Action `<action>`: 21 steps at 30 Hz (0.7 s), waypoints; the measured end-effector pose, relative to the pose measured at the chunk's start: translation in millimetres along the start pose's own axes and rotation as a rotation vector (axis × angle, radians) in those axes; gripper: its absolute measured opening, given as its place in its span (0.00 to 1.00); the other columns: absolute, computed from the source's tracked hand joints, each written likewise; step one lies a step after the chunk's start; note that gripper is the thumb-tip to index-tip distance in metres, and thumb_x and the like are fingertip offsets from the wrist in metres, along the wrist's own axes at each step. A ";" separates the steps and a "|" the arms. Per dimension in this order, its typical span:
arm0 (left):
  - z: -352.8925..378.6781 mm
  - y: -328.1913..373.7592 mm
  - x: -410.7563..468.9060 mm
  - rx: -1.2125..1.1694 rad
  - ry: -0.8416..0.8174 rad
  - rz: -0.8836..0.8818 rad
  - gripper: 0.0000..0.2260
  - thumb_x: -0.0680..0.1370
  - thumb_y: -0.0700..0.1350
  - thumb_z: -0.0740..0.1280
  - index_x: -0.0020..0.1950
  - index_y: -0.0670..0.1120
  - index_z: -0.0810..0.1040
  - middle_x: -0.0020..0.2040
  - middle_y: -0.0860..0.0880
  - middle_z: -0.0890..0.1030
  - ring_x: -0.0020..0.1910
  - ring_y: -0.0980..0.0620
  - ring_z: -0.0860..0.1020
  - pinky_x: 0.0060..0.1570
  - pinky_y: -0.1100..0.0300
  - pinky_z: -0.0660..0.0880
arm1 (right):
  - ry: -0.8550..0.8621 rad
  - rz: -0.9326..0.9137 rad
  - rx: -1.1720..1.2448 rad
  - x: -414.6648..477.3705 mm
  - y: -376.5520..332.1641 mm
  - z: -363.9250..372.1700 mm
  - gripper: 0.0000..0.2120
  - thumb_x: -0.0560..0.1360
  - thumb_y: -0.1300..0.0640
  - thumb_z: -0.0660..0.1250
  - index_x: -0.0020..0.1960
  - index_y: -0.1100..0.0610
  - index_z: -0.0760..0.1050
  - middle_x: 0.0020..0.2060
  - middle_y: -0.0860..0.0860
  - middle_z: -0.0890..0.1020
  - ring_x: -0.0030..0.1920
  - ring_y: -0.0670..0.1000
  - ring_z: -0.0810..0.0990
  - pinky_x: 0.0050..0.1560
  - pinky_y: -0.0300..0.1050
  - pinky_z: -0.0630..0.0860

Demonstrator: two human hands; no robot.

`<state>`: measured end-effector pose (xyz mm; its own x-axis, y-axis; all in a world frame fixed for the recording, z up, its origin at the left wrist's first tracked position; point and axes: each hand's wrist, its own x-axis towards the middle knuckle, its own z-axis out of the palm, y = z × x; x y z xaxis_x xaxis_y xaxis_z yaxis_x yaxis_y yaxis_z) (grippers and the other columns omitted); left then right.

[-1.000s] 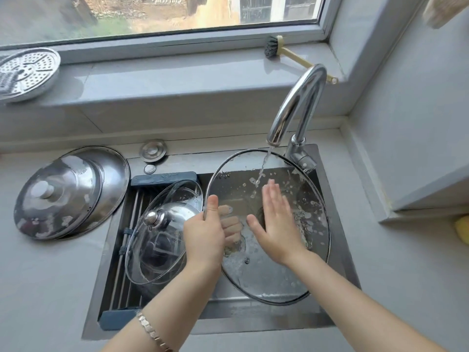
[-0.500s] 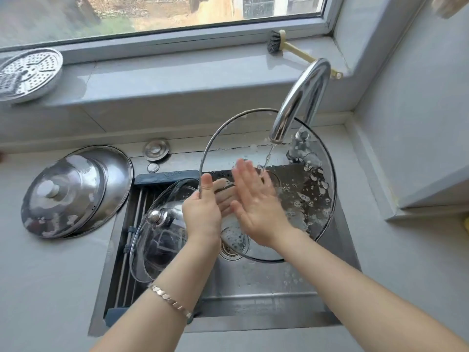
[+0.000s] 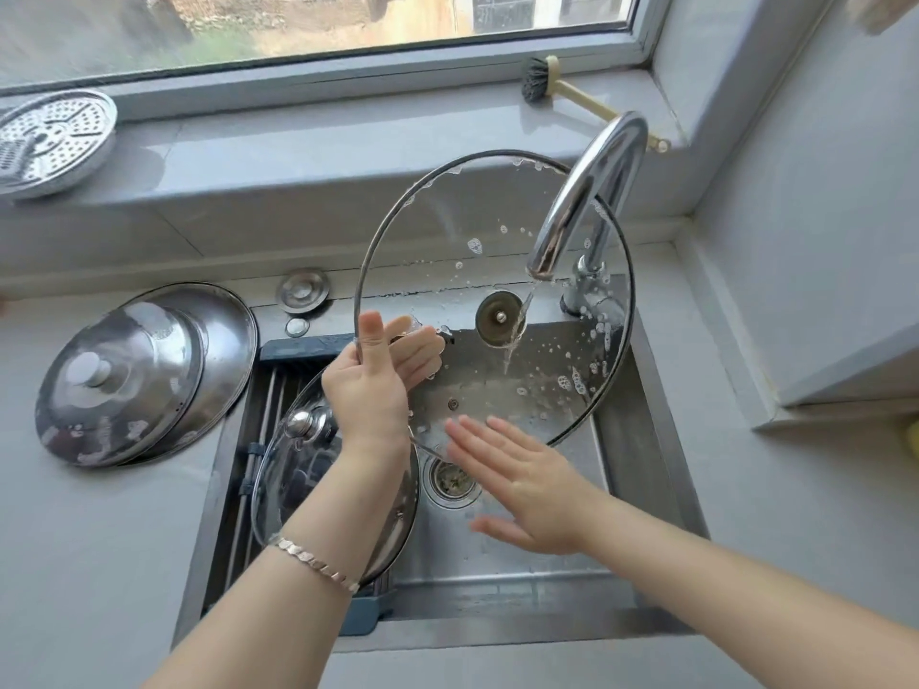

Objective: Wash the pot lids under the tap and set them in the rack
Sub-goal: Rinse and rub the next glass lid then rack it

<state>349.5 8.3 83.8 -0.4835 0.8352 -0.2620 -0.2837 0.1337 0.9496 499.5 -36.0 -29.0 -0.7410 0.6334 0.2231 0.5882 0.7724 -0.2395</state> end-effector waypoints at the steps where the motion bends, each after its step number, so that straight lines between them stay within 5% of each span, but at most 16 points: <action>1: -1.3 0.6 -0.2 0.005 0.011 0.017 0.16 0.78 0.54 0.59 0.44 0.42 0.78 0.33 0.47 0.85 0.38 0.46 0.84 0.43 0.52 0.82 | -0.010 0.105 0.010 -3.7 5.4 -0.8 0.32 0.80 0.40 0.42 0.75 0.56 0.36 0.75 0.49 0.36 0.76 0.48 0.41 0.75 0.44 0.40; 4: -2.4 0.7 -2.3 0.015 0.060 0.042 0.16 0.78 0.55 0.60 0.44 0.43 0.78 0.33 0.47 0.85 0.41 0.44 0.84 0.43 0.53 0.82 | -0.011 0.381 0.132 -3.3 4.1 -6.1 0.33 0.79 0.38 0.39 0.75 0.54 0.33 0.75 0.47 0.33 0.75 0.48 0.38 0.74 0.42 0.36; 8: 0.2 -0.6 -6.0 -0.015 0.124 0.029 0.16 0.78 0.54 0.60 0.42 0.43 0.77 0.32 0.48 0.84 0.37 0.47 0.84 0.41 0.54 0.82 | -0.024 0.112 0.116 0.2 -18.1 3.9 0.33 0.80 0.40 0.44 0.76 0.57 0.38 0.76 0.50 0.38 0.76 0.50 0.43 0.75 0.44 0.42; 12: -3.8 1.9 -5.6 -0.049 0.174 0.021 0.17 0.78 0.55 0.61 0.42 0.43 0.77 0.30 0.48 0.84 0.35 0.48 0.84 0.37 0.58 0.82 | 0.000 0.561 0.238 -3.9 4.7 -12.1 0.35 0.78 0.36 0.39 0.75 0.60 0.43 0.76 0.55 0.46 0.75 0.45 0.38 0.74 0.41 0.38; 15: -6.5 5.0 -4.9 -0.045 0.203 -0.009 0.18 0.77 0.56 0.61 0.43 0.42 0.77 0.33 0.45 0.84 0.34 0.49 0.84 0.36 0.59 0.81 | -0.116 0.288 0.154 -2.9 -8.6 -8.2 0.35 0.79 0.37 0.42 0.74 0.62 0.46 0.75 0.57 0.51 0.76 0.49 0.42 0.75 0.43 0.41; 16: -8.1 5.7 -5.1 -0.040 0.205 -0.021 0.18 0.78 0.56 0.61 0.43 0.42 0.77 0.35 0.43 0.83 0.33 0.49 0.84 0.35 0.59 0.81 | -0.125 0.251 0.126 -2.6 -5.4 -9.2 0.35 0.78 0.36 0.41 0.75 0.61 0.45 0.75 0.57 0.49 0.76 0.50 0.41 0.75 0.44 0.40; 19: -13.5 7.3 -8.2 0.008 0.201 -0.041 0.18 0.78 0.56 0.60 0.43 0.42 0.76 0.37 0.42 0.83 0.32 0.50 0.83 0.35 0.59 0.82 | -0.080 0.558 0.155 -0.7 21.4 -16.7 0.42 0.70 0.28 0.29 0.73 0.56 0.33 0.73 0.53 0.33 0.73 0.46 0.30 0.71 0.38 0.29; 21: -16.8 7.2 -10.5 0.038 0.200 -0.056 0.17 0.78 0.56 0.60 0.42 0.42 0.76 0.34 0.43 0.83 0.30 0.51 0.83 0.36 0.58 0.82 | -0.168 0.543 0.185 2.4 21.7 -20.5 0.44 0.66 0.27 0.27 0.70 0.56 0.28 0.70 0.52 0.27 0.71 0.47 0.26 0.69 0.37 0.25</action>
<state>338.5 -8.4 90.5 -0.6239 0.7038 -0.3396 -0.2848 0.1999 0.9375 517.1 -16.7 -14.3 -0.4003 0.9077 -0.1258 0.8418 0.3100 -0.4419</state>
